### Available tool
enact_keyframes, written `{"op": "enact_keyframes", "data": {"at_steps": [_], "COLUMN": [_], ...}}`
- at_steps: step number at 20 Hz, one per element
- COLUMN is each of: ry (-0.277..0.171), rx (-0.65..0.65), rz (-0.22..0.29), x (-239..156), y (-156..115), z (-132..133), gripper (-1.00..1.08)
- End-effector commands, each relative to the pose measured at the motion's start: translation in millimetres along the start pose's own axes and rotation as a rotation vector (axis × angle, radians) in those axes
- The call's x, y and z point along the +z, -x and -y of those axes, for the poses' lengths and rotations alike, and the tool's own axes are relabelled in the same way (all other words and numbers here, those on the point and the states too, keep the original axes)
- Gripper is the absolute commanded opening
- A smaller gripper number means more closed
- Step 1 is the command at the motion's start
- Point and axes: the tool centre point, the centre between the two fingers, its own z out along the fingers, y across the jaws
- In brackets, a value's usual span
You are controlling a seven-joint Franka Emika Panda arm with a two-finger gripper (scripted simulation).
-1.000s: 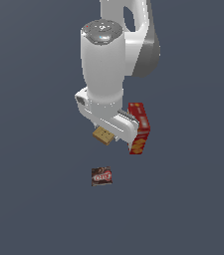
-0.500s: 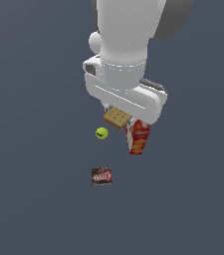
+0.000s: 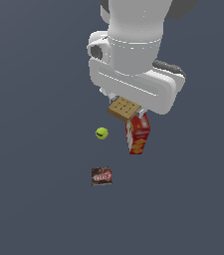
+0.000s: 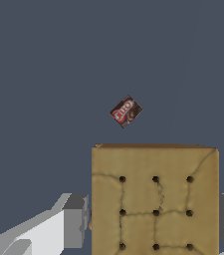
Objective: Pick up a designated object from a clutter of objects.
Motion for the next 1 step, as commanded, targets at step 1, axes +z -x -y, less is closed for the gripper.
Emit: {"op": "enact_keyframes", "data": {"at_steps": [1], "ry": [0.0], "rx": [0.0], "rz": [0.0], "x": [-2.3], "y": [0.1], "z": [0.9], "gripper": [-1.0]}}
